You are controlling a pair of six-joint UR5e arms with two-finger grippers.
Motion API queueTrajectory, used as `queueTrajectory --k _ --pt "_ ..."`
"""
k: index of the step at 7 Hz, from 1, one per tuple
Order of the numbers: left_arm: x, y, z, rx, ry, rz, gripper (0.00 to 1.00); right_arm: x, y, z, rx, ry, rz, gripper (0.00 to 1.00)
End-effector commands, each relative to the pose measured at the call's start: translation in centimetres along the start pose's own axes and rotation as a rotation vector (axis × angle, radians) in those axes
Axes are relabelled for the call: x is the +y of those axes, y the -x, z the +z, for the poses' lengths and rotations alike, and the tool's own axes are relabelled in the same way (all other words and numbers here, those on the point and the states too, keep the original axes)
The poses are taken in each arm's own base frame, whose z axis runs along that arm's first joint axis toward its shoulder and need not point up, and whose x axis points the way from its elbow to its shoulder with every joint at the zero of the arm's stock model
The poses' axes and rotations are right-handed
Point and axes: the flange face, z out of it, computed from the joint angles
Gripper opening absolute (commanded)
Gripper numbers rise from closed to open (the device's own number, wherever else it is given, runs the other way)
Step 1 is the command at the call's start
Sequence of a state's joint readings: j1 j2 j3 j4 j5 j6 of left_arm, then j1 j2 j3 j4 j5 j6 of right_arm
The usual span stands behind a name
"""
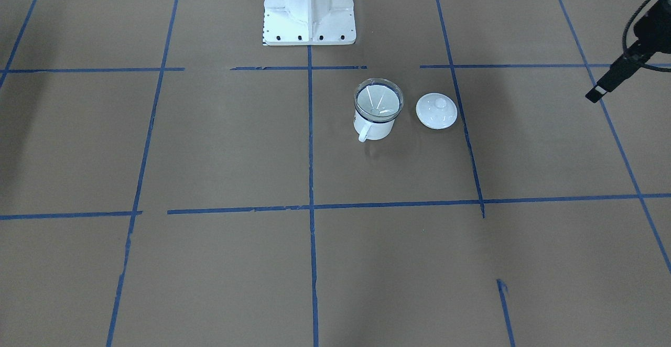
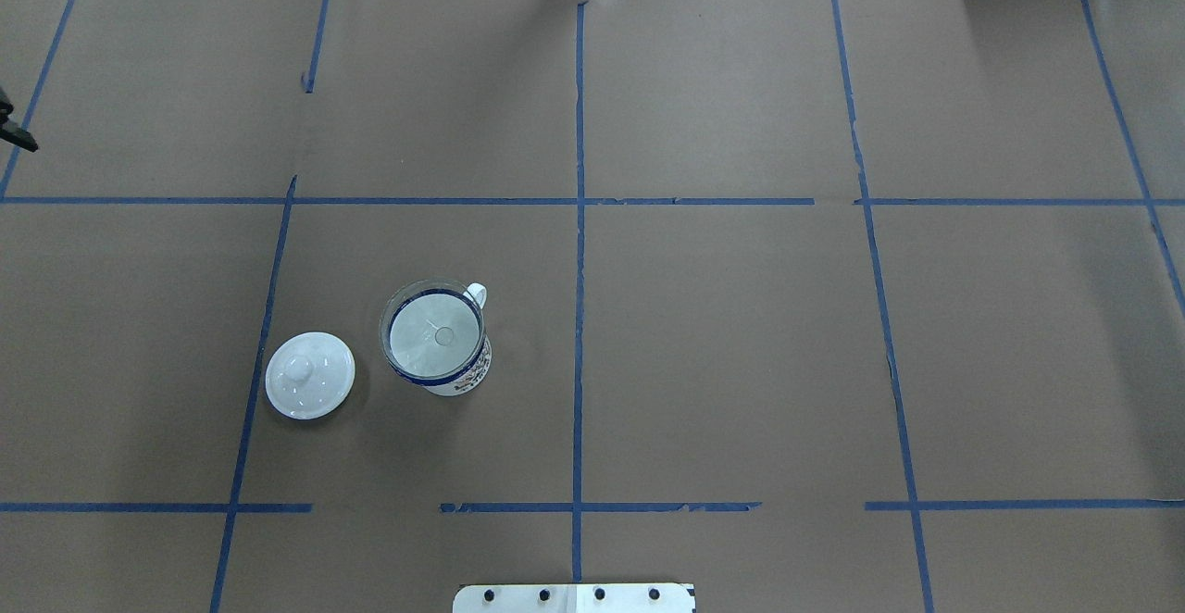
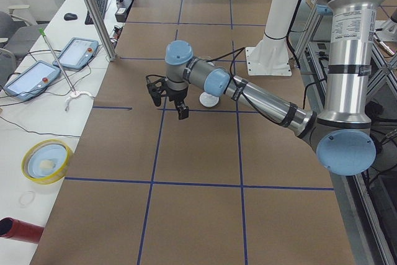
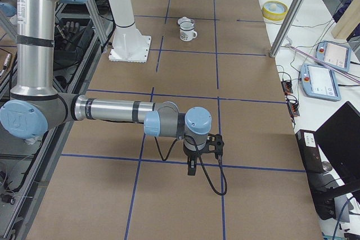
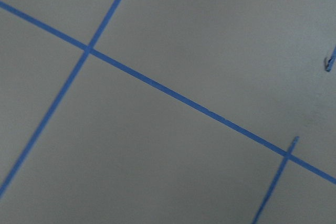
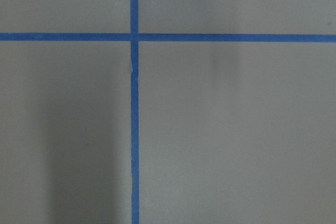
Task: Remove funnel from cup
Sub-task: 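Move the left gripper over the clear funnel in the white mug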
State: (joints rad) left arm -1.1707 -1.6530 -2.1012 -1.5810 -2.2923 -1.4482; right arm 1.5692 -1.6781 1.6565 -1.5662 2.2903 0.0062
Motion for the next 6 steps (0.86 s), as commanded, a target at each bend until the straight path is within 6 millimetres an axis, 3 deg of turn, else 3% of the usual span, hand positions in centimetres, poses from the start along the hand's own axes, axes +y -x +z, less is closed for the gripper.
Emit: queueTrajectory --k 1,2,4,6 --pt "10.5 -9.7 3.4 0.008 0.039 -0.192 1.0 0.0 0.0 0.0 0.0 0.0 0.0 1.0" --pt "14.8 -13.3 5.6 -0.05 0.042 -0.243 1.0 0.0 0.0 0.0 0.0 0.0 0.0 1.0" --pt "20.9 -18.7 11.4 -0.137 0.004 -0.373 1.0 0.0 0.0 0.0 0.0 0.0 0.0 1.0" --pt "24.0 -19.9 12.2 -0.133 0.008 -0.414 1.0 0.0 0.0 0.0 0.0 0.0 0.0 1.0"
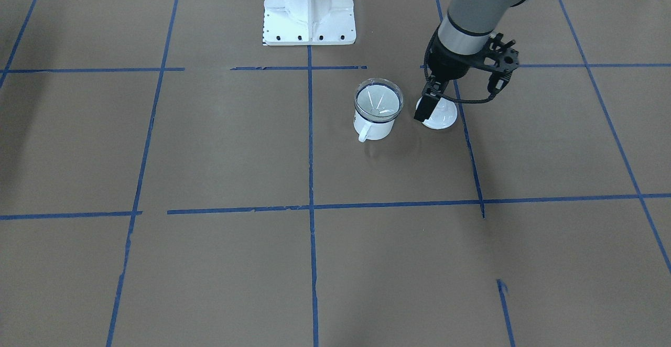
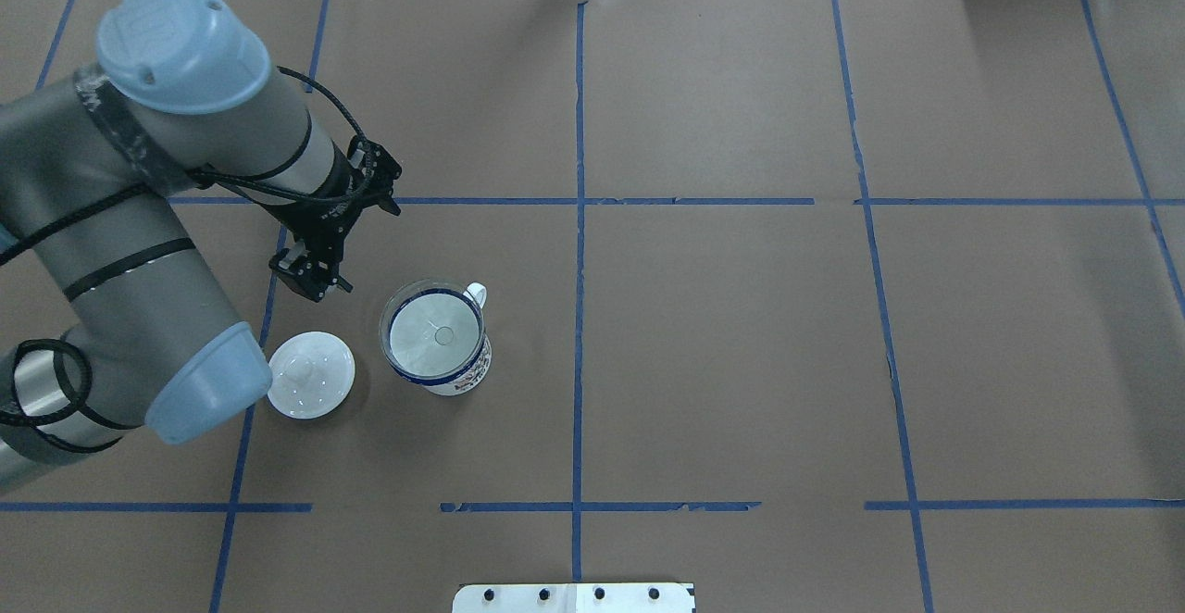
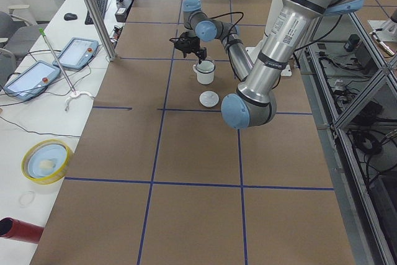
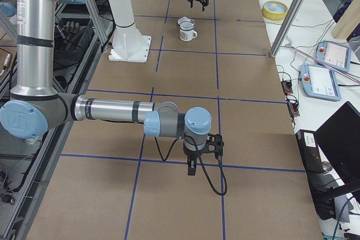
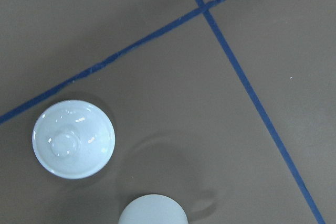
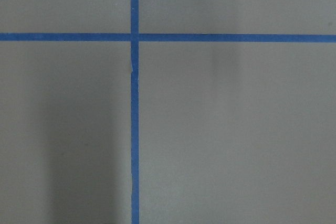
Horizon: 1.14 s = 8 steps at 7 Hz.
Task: Remove funnel from cup
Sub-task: 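Move the left gripper over the clear funnel in the white mug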
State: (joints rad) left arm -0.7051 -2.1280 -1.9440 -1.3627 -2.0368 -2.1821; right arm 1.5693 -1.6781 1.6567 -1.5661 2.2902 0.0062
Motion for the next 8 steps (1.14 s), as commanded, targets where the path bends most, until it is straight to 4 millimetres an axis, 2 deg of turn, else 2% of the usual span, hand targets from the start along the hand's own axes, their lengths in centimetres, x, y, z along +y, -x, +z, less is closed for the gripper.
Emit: queueTrajectory --k 1,2,3,5,6,8 --pt "3.5 -0.5 1.6 -0.011 -0.005 -0.047 1.0 0.0 -0.1 0.1 0.0 0.001 0.001 1.0" --pt "4.7 -1.9 3.9 -0.027 -0.041 -0.046 0.99 0.0 0.0 0.0 0.0 0.0 0.0 1.0" --pt "6.2 -1.1 5.3 -0.051 -0.036 -0.045 0.94 0.0 0.0 0.0 0.0 0.0 0.0 1.0" --pt "6.6 -1.7 5.2 -0.009 -0.039 -0.034 0.9 0.0 0.0 0.0 0.0 0.0 0.0 1.0" --pt "7.3 -1.2 6.9 -0.031 -0.04 -0.024 0.86 0.0 -0.1 0.1 0.0 0.001 0.001 1.0" --pt "7.7 -1.1 7.1 -0.022 -0.027 -0.011 0.71 0.0 0.0 0.0 0.0 0.0 0.0 1.0"
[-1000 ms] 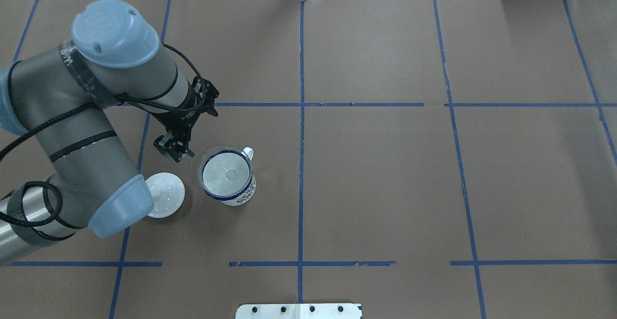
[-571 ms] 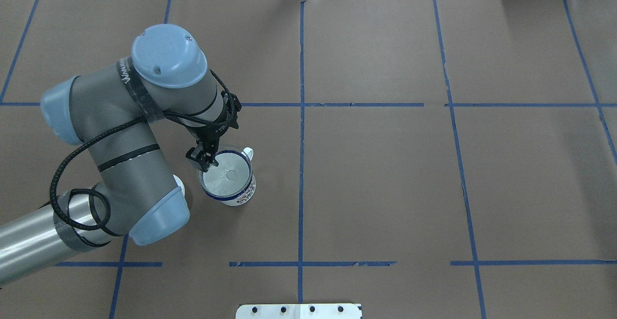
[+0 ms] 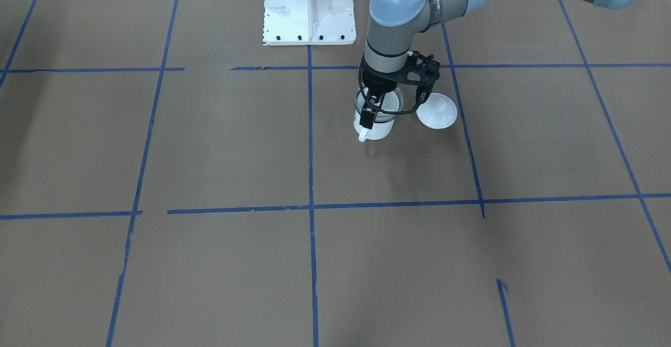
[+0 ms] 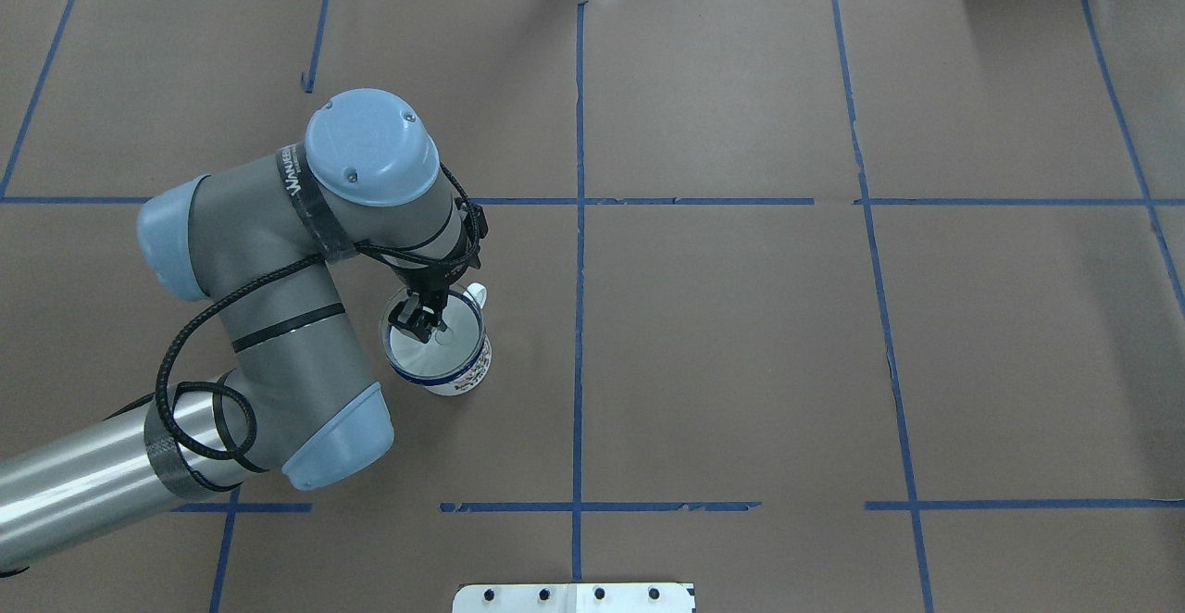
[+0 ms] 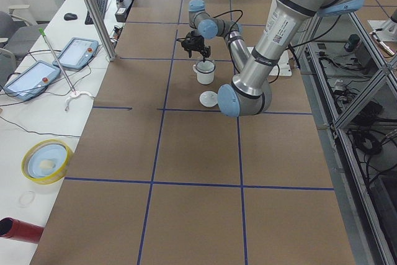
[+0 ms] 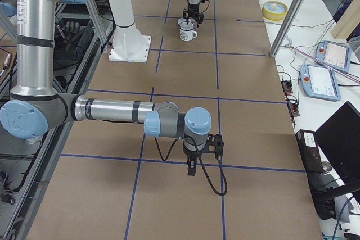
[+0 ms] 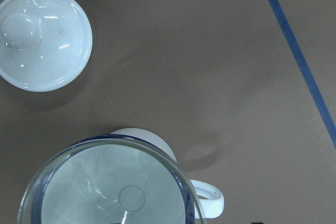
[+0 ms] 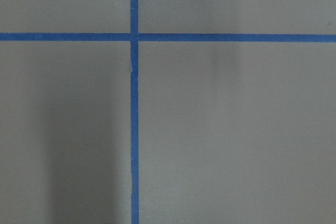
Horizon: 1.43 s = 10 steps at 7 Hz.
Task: Remove funnel from cup
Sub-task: 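Grasp the funnel with the left gripper and lift it out of the mug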
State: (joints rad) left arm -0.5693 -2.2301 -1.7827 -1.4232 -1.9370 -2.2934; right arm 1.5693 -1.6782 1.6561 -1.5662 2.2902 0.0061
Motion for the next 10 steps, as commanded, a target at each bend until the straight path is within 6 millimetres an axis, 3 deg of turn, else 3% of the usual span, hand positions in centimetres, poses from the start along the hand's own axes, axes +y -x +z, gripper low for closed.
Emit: queueTrajectory --k 1,2,3,5,8,10 --pt "0.3 0.2 0.5 -0.001 0.005 0.007 0.57 0.0 0.0 0.0 0.0 0.0 0.0 1.0" --pt "0.5 0.3 0.5 -0.002 0.007 0.01 0.17 0.0 0.0 0.0 0.0 0.0 0.0 1.0" --pt "0.6 0.2 0.4 0.0 0.009 0.013 0.0 0.0 0.0 0.0 0.0 0.0 0.0 1.0" --pt "1.3 -0.1 -1.3 0.029 0.021 0.03 0.0 0.0 0.0 0.0 0.0 0.0 0.0 1.0" --pt "0.7 -1.4 -9.7 0.133 -0.066 0.035 0.0 0.0 0.0 0.0 0.0 0.0 0.0 1.0" --pt "-1.9 -3.4 -13.4 0.281 -0.092 0.02 0.0 0.0 0.0 0.0 0.0 0.0 0.0 1.0"
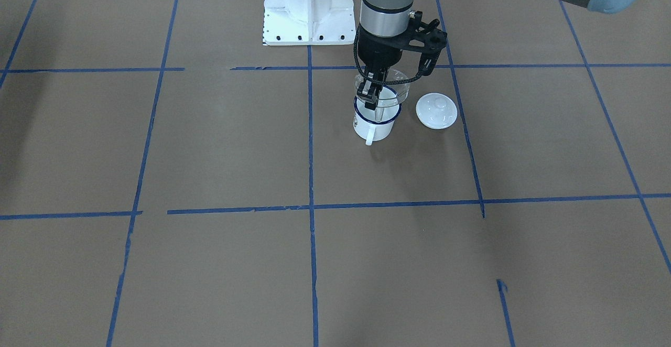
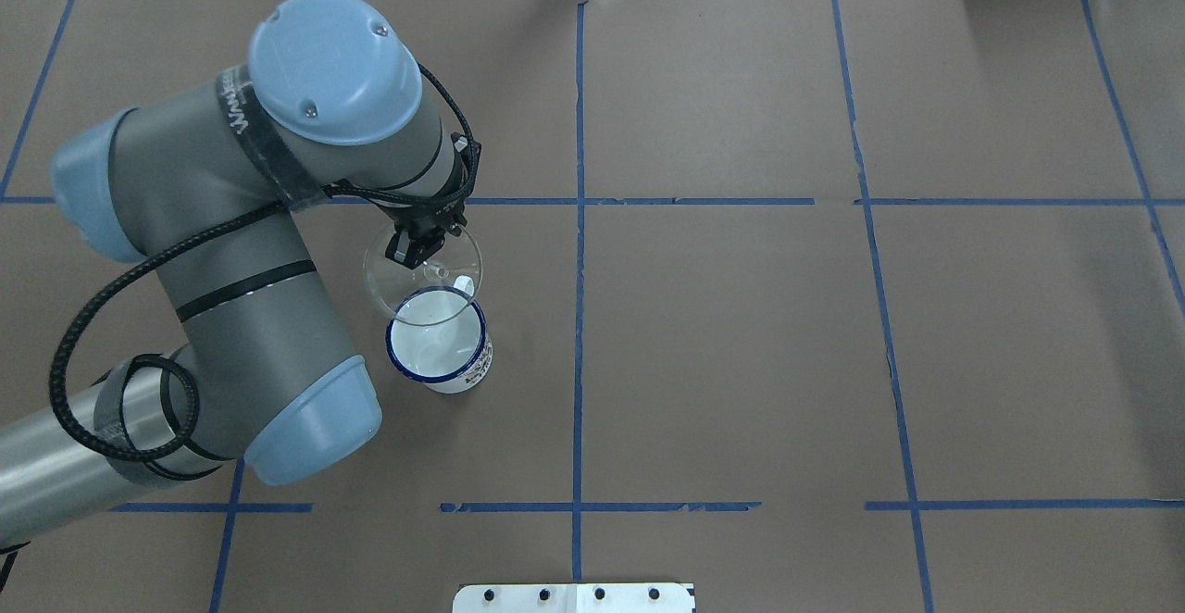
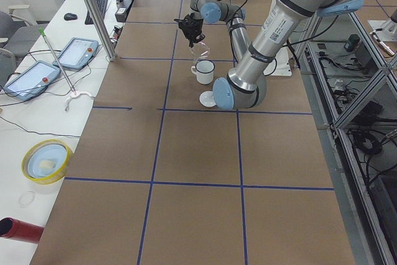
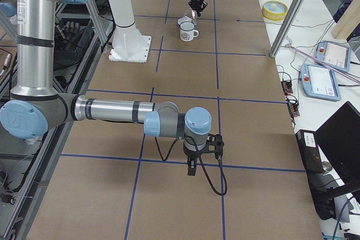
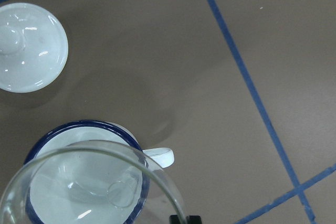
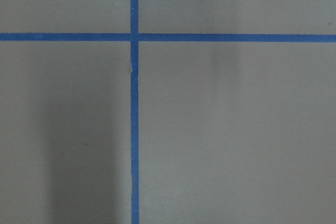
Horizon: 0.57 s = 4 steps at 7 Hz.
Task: Remove funnel from cup
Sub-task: 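Grasp the funnel with the left gripper and lift it out of the mug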
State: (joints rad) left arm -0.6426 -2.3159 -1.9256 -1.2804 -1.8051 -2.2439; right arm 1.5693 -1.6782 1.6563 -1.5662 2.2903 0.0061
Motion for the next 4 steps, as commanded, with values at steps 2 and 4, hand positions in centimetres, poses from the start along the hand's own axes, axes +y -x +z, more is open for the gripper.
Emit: queueTrajectory --k 2,4 --pt "-7.4 -4.1 -0.5 0.292 0.038 0.063 0.0 0.0 0.0 0.0 0.0 0.0 0.0 1.0" --pt "-13.4 -6.5 5.2 0.403 0.038 0.122 0.0 0.0 0.0 0.0 0.0 0.0 0.0 1.0"
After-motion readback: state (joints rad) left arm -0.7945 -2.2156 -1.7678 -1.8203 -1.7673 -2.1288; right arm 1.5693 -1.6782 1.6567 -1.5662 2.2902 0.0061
